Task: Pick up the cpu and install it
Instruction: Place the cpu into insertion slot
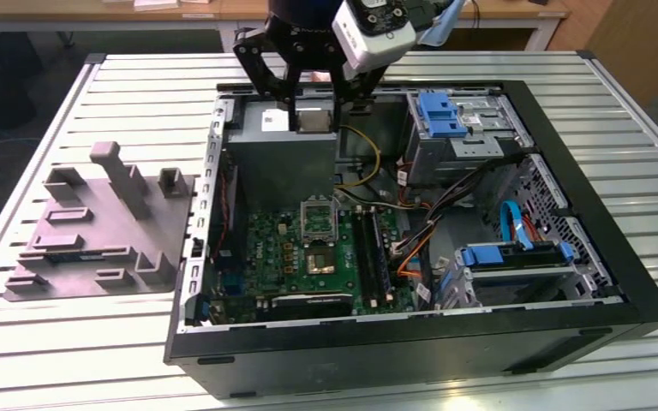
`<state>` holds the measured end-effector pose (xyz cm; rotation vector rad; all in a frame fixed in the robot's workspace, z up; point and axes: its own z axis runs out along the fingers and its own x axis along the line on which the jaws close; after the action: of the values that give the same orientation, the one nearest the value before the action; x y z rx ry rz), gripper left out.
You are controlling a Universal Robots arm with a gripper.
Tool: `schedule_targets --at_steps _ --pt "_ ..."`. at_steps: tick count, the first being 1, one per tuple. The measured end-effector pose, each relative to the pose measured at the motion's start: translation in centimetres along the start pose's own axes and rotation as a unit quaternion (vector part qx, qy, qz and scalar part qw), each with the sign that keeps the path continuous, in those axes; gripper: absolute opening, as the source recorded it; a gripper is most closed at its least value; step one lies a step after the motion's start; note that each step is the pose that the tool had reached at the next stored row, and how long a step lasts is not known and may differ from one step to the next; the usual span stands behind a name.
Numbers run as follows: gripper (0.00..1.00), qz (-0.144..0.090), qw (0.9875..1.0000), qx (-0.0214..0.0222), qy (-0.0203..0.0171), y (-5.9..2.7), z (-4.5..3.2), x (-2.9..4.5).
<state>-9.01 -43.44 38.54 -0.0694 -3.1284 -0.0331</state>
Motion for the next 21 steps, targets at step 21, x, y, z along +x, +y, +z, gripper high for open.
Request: schedule_targets --at_steps 21 --pt "0.47 -0.001 1.0 -0.0001 0.0 -2.38 0.46 0.03"
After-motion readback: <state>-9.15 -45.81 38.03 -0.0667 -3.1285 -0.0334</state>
